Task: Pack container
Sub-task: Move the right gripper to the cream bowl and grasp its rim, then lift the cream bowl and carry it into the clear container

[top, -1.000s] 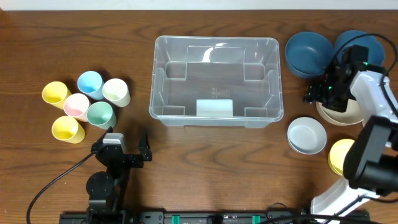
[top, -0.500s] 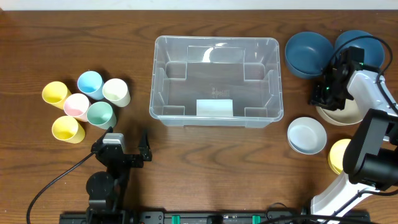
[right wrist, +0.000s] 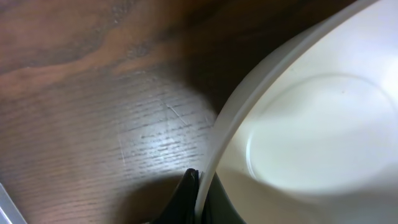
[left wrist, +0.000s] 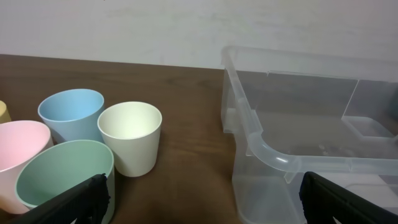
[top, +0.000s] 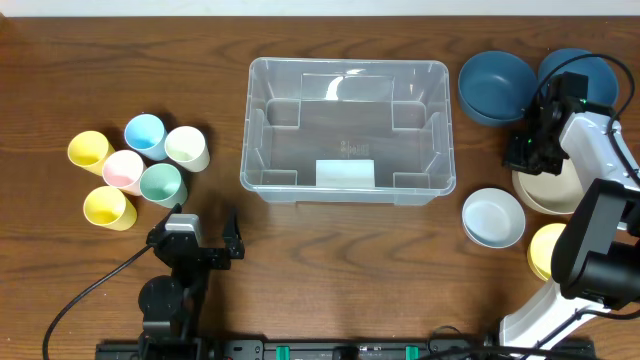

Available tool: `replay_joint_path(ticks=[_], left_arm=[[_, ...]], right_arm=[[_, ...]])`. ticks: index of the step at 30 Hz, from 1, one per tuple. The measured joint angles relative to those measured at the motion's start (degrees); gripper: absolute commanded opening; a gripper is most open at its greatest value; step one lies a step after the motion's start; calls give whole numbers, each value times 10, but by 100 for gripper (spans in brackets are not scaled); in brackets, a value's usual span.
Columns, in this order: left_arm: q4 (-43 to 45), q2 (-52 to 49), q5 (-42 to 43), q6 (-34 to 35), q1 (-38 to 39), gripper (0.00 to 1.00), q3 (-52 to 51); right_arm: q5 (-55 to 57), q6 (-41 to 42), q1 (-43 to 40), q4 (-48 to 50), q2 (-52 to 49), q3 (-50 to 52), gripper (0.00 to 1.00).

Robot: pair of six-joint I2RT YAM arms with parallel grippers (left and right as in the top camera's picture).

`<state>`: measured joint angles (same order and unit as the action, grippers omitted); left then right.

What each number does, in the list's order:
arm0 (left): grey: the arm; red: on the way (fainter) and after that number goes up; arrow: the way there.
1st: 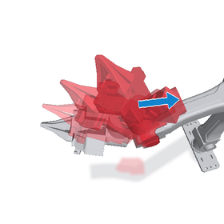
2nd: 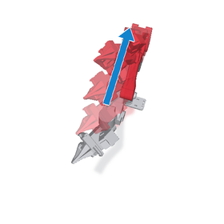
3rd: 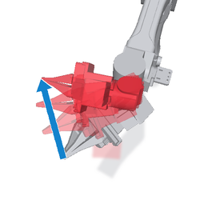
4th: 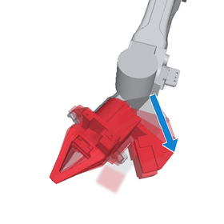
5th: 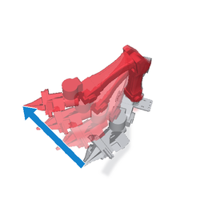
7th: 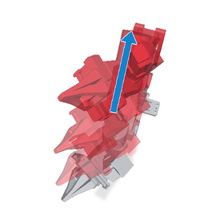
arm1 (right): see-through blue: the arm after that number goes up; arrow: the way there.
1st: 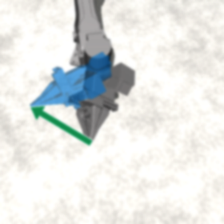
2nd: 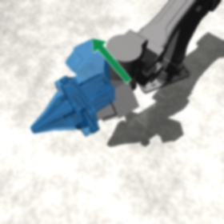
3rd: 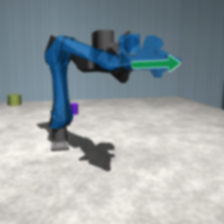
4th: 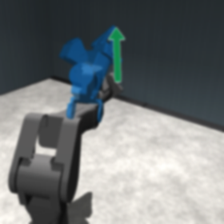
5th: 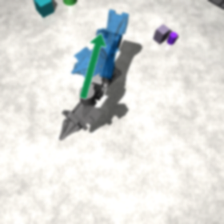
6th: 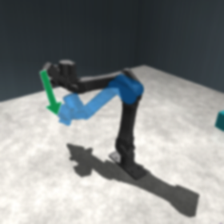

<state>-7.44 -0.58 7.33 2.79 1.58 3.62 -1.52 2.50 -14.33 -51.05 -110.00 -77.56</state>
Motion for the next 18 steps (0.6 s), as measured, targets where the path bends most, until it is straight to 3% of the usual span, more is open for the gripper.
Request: replay_joint_path(ticks=[6,18], left_arm=[[0,0,0,0,0,98,0],[0,0,0,0,0,98,0]], right_arm=[[-10,0,0,-79,-5,-56,1],[-26,-7,2,-304,-12,-345,1]])
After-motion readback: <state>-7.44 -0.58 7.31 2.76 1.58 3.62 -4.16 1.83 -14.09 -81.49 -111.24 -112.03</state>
